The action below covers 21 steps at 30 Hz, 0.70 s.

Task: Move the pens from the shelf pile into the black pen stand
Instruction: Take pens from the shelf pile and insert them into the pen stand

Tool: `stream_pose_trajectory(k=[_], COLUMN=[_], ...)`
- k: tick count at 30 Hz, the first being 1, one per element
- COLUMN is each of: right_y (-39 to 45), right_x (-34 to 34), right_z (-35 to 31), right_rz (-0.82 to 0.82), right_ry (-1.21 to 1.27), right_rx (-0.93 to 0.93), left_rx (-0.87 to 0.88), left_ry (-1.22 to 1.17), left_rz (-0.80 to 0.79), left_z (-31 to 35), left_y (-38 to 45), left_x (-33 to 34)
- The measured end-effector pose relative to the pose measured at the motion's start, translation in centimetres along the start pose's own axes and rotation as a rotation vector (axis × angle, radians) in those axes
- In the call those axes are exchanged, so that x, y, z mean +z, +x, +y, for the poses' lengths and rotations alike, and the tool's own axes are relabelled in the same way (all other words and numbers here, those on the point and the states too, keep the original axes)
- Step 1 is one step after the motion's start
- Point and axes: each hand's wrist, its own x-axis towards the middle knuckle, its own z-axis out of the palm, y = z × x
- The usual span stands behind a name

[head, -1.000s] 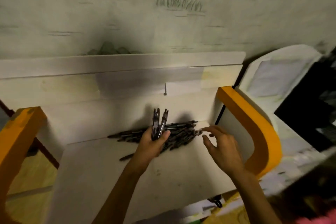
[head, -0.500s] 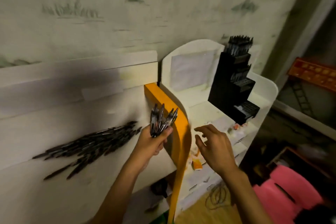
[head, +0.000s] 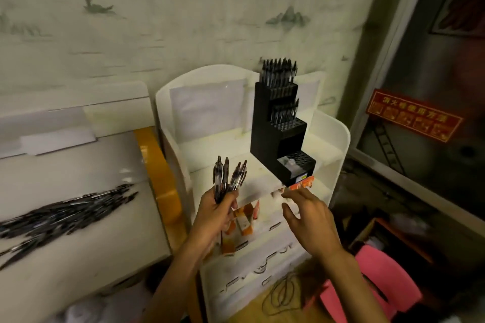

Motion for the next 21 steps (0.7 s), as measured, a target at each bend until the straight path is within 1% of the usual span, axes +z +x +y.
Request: stream_pose_trajectory(k=[5, 10, 14, 17, 21], right_y=[2.1, 5.9, 9.8, 13.0, 17.7], right_x=[-0.9, -1.0, -1.0, -0.8, -0.4], right_z=[4.7, 8.9, 11.6, 13.6, 16.1], right_rz=[0.025, 0.019, -0.032, -0.054, -0.040], right_ry=[0.025, 0.034, 0.047, 0.033, 0.079], right_rx=[0.006, -0.007, -0.034, -0.068, -0.097], left_rx=[0.037, 0.045, 0.005, 0.023, 0.036], left_ry=[0.064, 0.038, -0.019, -0.007, -0.043], left_rz=[0.099, 0.104, 0.151, 0.148, 0.145], left_z=[-0.1, -0.9, -1.4, -1.3, -0.7], left_y=[3.3, 7.2, 11.0, 13.3, 16.8], left_x=[4.4, 8.6, 11.7, 13.5, 15.6])
